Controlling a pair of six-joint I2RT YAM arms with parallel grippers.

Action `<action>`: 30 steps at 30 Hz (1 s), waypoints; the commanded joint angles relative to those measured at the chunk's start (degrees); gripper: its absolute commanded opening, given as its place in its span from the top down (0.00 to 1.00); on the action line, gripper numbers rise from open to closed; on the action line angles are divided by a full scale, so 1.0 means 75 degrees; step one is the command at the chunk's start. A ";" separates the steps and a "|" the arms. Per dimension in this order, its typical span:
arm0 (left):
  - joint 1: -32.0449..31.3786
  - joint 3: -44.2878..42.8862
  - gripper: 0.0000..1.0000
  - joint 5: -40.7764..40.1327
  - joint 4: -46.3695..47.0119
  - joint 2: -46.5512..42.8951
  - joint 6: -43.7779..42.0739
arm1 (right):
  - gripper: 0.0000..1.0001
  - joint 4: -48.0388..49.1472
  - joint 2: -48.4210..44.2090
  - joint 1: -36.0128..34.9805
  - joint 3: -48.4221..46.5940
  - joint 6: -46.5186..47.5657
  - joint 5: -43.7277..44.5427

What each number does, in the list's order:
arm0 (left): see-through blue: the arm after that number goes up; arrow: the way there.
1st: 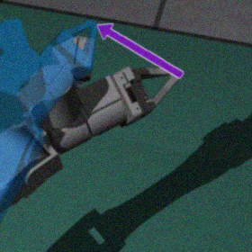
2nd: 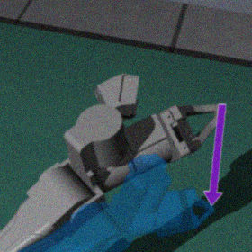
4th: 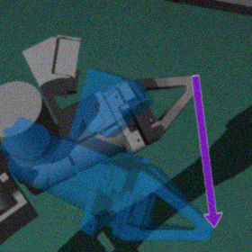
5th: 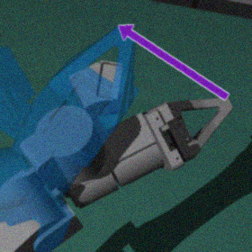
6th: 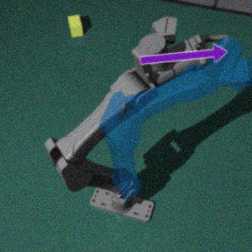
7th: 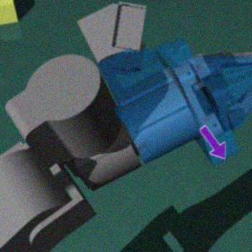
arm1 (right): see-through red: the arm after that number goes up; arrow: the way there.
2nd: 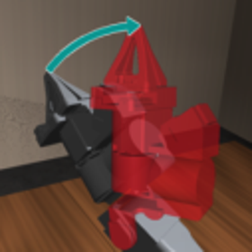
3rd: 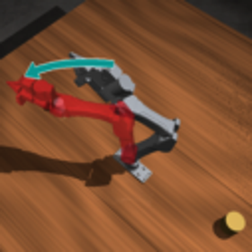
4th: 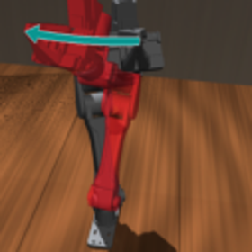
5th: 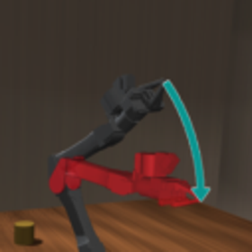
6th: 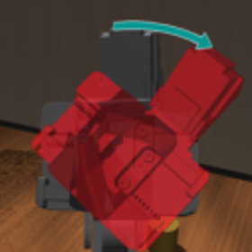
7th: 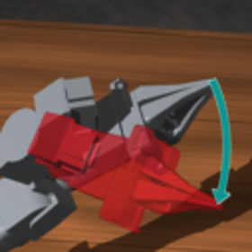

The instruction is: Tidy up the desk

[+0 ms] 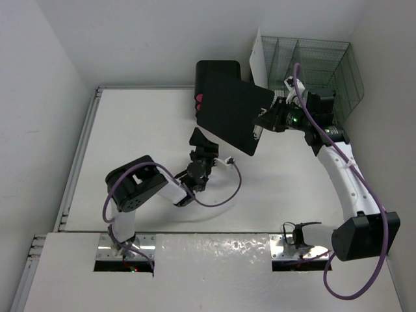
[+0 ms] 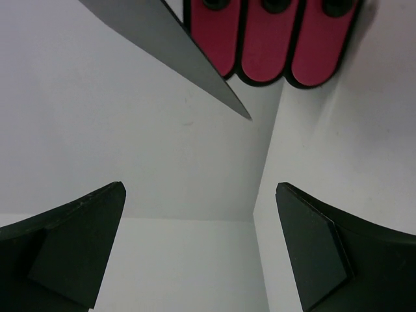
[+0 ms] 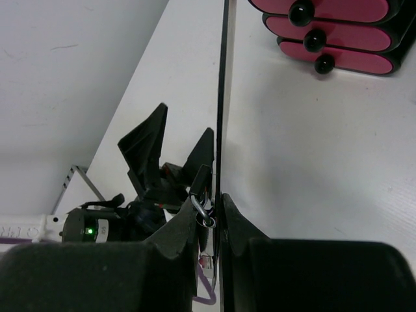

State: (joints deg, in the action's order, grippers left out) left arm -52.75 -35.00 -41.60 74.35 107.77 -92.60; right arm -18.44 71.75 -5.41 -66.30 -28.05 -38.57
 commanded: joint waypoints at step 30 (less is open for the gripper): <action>-0.0044 -0.1484 1.00 -0.0216 0.4303 0.0632 -0.0276 | 0.77 0.0407 0.0477 -0.0357 -0.0054 -0.0009 0.0840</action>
State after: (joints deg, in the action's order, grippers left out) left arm -50.85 -45.32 -41.91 73.89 116.22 -95.77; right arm -17.26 75.16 -6.96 -63.79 -28.60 -34.98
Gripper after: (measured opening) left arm 0.018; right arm 0.184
